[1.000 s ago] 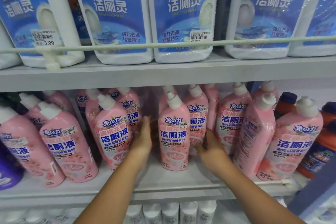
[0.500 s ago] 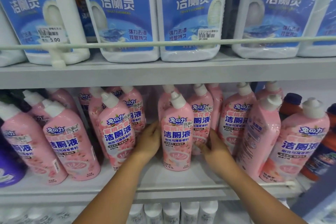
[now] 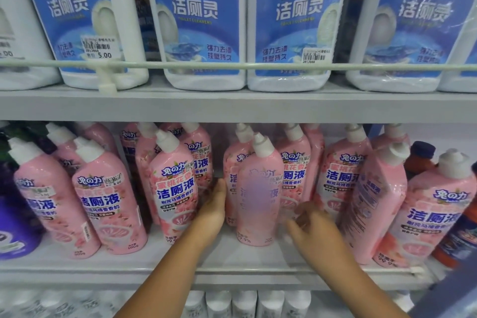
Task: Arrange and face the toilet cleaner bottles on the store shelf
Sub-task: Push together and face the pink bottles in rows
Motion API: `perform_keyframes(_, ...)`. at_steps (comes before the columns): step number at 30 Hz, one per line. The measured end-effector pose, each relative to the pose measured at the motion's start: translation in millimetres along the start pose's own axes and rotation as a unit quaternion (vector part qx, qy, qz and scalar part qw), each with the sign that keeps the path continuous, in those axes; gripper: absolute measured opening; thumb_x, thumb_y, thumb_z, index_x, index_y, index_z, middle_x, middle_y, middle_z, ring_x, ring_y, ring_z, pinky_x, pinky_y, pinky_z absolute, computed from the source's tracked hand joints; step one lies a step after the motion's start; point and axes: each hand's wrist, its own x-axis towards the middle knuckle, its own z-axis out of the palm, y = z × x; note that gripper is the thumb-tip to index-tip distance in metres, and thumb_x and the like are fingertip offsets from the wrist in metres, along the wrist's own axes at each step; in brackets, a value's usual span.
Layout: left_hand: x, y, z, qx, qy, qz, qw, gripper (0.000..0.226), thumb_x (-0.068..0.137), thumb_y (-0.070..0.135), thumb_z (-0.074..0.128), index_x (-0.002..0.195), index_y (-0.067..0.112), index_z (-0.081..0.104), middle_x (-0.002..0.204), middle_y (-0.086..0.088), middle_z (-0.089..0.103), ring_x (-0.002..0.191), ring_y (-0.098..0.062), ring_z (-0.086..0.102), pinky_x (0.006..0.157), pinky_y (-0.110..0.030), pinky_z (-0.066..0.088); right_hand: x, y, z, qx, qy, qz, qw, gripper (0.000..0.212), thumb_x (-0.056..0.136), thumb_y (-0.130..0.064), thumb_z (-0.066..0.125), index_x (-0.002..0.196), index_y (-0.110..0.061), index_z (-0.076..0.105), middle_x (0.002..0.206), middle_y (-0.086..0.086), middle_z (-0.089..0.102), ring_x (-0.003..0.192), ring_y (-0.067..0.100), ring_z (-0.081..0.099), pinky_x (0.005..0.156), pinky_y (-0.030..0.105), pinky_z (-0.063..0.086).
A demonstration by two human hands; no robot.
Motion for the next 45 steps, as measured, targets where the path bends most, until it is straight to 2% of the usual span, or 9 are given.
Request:
perform_keyframes(3, -23.8, -1.8, 2.5, 0.052, -0.006, 0.059, 0.997, 0.06, 0.097, 0.062, 0.027, 0.152, 0.041, 0.027, 0.16, 0.015, 0.026, 0.15, -0.01, 0.017, 0.123, -0.034, 0.014, -12.8, -16.7, 16.3, 0.017, -0.06, -0.03, 0.998, 0.039, 0.079, -0.048, 0.078, 0.104, -0.033, 0.051, 0.093, -0.014, 0.062, 0.075, -0.004, 0.057, 0.061, 0.006, 0.041)
perform_keyframes(7, -30.7, -9.7, 2.6, 0.129, -0.063, 0.119, 0.983, 0.082, 0.086, 0.068, 0.049, 0.155, 0.043, 0.011, 0.146, 0.026, 0.028, 0.138, -0.003, 0.03, 0.112, -0.022, 0.026, -6.2, -24.6, 37.6, 0.015, -0.025, -0.045, 0.999, 0.05, 0.08, -0.036, 0.079, 0.121, -0.02, 0.057, 0.107, -0.003, 0.064, 0.092, 0.016, 0.065, 0.074, 0.018, 0.046)
perform_keyframes(10, -17.8, -15.0, -0.3, 0.12, -0.068, 0.105, 0.985, 0.116, 0.055, 0.08, 0.075, 0.15, 0.053, 0.013, 0.153, 0.021, 0.038, 0.139, -0.009, 0.043, 0.113, -0.041, 0.042, -3.4, -29.3, 41.4, 0.007, -0.029, -0.049, 0.998, 0.046, 0.085, -0.025, 0.075, 0.126, -0.015, 0.056, 0.108, 0.002, 0.066, 0.095, 0.022, 0.066, 0.075, 0.021, 0.043)
perform_keyframes(20, -5.5, -4.5, 10.9, 0.082, -0.06, 0.149, 0.984, 0.093, 0.063, 0.003, 0.092, 0.134, 0.03, 0.038, 0.115, 0.018, 0.065, 0.096, 0.018, 0.063, 0.072, -0.003, 0.048, 0.9, -31.6, 46.3, 0.049, -0.038, -0.049, 0.997, 0.032, 0.086, -0.021, 0.07, 0.117, -0.016, 0.062, 0.102, -0.001, 0.068, 0.093, 0.017, 0.067, 0.072, 0.012, 0.044)
perform_keyframes(25, -3.0, -5.9, 8.2, 0.086, -0.071, 0.139, 0.984, 0.099, 0.061, 0.012, 0.094, 0.138, 0.035, 0.037, 0.116, 0.021, 0.066, 0.095, 0.019, 0.062, 0.07, -0.002, 0.048, -0.8, -7.4, 13.5, 0.049, 0.078, 0.005, 0.996, 0.037, 0.084, -0.031, 0.075, 0.112, -0.017, 0.056, 0.101, 0.0, 0.061, 0.083, 0.017, 0.063, 0.069, 0.024, 0.046)
perform_keyframes(33, -2.8, -9.9, 3.1, 0.129, -0.075, 0.135, 0.98, 0.104, 0.053, 0.026, 0.097, 0.134, 0.045, 0.035, 0.119, 0.022, 0.066, 0.104, 0.011, 0.064, 0.087, -0.015, 0.054, 26.5, 4.8, 35.1, 0.068, 0.053, 0.022, 0.996, 0.092, 0.07, -0.024, 0.085, 0.145, -0.012, 0.034, 0.127, 0.012, 0.06, 0.11, 0.031, 0.065, 0.088, 0.04, 0.057)
perform_keyframes(36, -1.9, -14.9, 6.8, 0.141, -0.06, 0.126, 0.98, 0.109, 0.044, 0.032, 0.098, 0.132, 0.049, 0.034, 0.119, 0.021, 0.067, 0.109, 0.001, 0.065, 0.094, -0.027, 0.054, 39.1, 6.0, 42.2, 0.096, 0.06, 0.041, 0.993, 0.084, 0.073, -0.018, 0.084, 0.142, -0.014, 0.036, 0.126, 0.01, 0.061, 0.11, 0.03, 0.064, 0.09, 0.039, 0.055)
perform_keyframes(42, 6.8, -11.7, 9.7, 0.137, -0.052, 0.12, 0.982, 0.094, 0.053, 0.017, 0.098, 0.127, 0.033, 0.042, 0.112, 0.019, 0.066, 0.099, 0.007, 0.063, 0.071, -0.004, 0.05, 53.2, -0.5, 49.6, 0.114, 0.049, 0.045, 0.991, 0.078, 0.075, -0.022, 0.082, 0.139, -0.02, 0.038, 0.128, 0.005, 0.064, 0.113, 0.027, 0.065, 0.096, 0.043, 0.054)
perform_keyframes(45, 16.6, -10.8, 8.3, 0.127, -0.059, 0.103, 0.985, 0.09, 0.055, 0.016, 0.097, 0.124, 0.035, 0.043, 0.113, 0.017, 0.067, 0.105, -0.003, 0.066, 0.083, -0.019, 0.056, 59.3, -3.5, 50.9, 0.11, 0.04, 0.057, 0.991, 0.073, 0.078, -0.026, 0.079, 0.138, -0.023, 0.037, 0.129, 0.004, 0.063, 0.114, 0.028, 0.066, 0.095, 0.045, 0.055)
